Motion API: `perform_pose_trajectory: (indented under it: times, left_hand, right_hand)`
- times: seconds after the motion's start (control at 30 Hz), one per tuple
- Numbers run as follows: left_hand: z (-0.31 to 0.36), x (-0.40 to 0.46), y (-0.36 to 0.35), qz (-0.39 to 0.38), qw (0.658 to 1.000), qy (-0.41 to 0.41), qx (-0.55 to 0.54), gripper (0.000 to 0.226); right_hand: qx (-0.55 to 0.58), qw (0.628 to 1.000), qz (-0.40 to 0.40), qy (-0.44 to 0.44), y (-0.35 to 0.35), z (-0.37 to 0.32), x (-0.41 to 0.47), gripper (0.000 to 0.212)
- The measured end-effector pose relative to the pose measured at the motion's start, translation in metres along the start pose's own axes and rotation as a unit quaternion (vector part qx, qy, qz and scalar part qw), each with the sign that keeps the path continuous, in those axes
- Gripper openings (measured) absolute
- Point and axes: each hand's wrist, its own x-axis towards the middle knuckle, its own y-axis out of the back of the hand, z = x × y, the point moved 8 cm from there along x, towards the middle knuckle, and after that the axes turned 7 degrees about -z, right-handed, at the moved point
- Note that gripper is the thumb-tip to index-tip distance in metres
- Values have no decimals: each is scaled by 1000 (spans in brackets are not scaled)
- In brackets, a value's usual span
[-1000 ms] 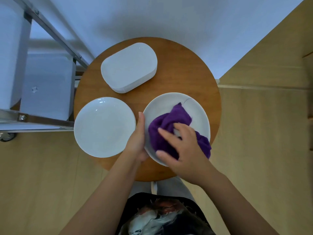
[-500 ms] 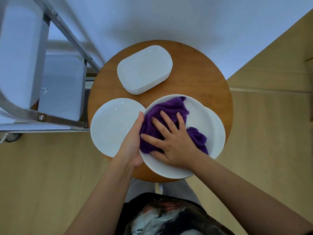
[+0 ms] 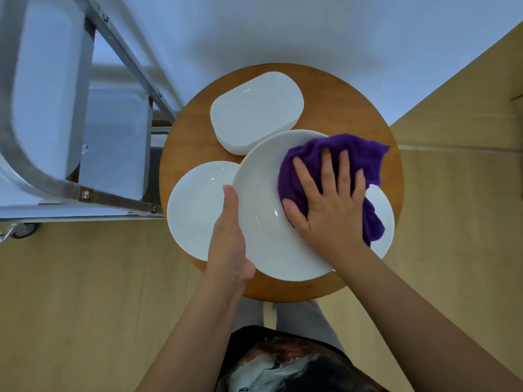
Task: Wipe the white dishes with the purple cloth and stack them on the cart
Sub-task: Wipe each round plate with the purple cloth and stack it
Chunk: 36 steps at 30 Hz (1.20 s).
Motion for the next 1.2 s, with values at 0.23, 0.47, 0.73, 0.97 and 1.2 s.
perform_pose_trajectory:
  times: [0.23,0.47,0.73,0.97,1.2]
  left_hand:
    - [14,0,7,44,998,-25,-23,46]
    - [15,-1,16,129,986,-8,-106,77]
    - [17,-2,27,131,985,-4,-115,52]
    - [16,-6,23,57,996,8,-68,73]
    - [6,-10,5,-6,998,11,-54,70]
  right_hand:
    - [20,982,-88,-169,-13,-18,-42,65]
    - [83,985,-84,-123,-9,-65,-56,56]
    - [260,965,43,10,15,-73,-58,44]
    - [663,686,-149,-260,-16,-9,-54,46]
    - [523,776,117,-331,18,8,-31,38]
